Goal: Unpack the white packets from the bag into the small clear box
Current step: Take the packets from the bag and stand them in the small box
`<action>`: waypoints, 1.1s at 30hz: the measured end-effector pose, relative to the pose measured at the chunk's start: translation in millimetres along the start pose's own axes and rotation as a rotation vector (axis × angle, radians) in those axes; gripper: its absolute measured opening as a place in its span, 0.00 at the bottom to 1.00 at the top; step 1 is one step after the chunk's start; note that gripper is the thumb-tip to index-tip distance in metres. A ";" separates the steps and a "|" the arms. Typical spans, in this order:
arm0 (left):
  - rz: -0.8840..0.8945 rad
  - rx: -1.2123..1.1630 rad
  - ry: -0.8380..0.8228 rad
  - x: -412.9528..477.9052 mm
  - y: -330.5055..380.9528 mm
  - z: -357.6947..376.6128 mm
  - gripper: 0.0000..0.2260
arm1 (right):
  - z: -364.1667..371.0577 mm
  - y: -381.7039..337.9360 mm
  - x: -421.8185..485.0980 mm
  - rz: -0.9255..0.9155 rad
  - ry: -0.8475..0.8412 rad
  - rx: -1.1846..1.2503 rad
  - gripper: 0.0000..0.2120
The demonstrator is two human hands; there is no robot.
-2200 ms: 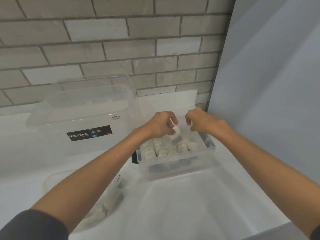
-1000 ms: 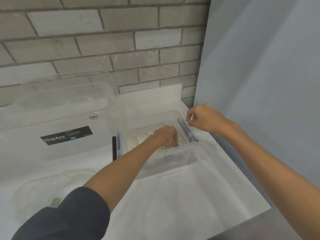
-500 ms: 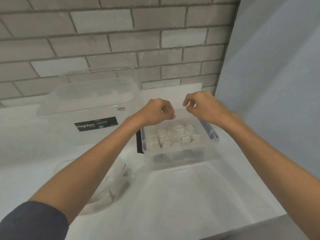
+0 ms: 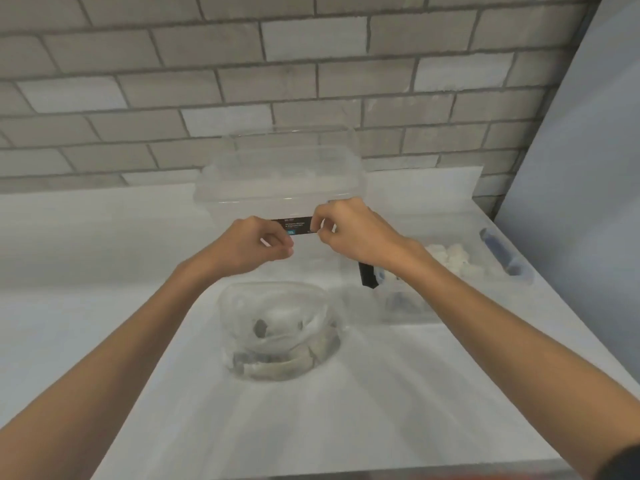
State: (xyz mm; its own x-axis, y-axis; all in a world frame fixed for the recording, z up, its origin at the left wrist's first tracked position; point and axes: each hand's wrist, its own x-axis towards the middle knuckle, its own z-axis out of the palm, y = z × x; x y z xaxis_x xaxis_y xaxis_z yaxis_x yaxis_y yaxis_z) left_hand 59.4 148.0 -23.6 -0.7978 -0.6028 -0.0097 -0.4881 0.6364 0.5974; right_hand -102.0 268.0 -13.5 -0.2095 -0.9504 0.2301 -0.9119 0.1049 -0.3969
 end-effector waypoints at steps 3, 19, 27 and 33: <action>-0.040 0.042 -0.074 -10.4 -24.5 3.4 0.04 | 26.8 -20.7 3.5 -0.008 -0.100 -0.001 0.10; -0.070 0.641 -0.231 -19.1 -79.4 88.0 0.14 | 128.0 -23.2 -7.3 0.146 -0.438 -0.075 0.13; -0.062 0.620 -0.140 -21.7 -85.5 100.0 0.09 | 130.5 -15.6 -10.6 0.208 -0.393 0.010 0.14; -0.098 0.413 -0.174 -23.4 -89.0 92.9 0.07 | 120.9 -18.5 -10.7 0.238 -0.334 0.115 0.14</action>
State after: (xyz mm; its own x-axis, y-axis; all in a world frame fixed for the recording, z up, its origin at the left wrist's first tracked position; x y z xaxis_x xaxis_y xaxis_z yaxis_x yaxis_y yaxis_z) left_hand 88.6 150.2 -151.0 -0.7710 -0.6026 -0.2058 -0.6364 0.7400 0.2175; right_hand -40.2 240.9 -116.0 -0.2667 -0.9481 -0.1729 -0.8025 0.3178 -0.5050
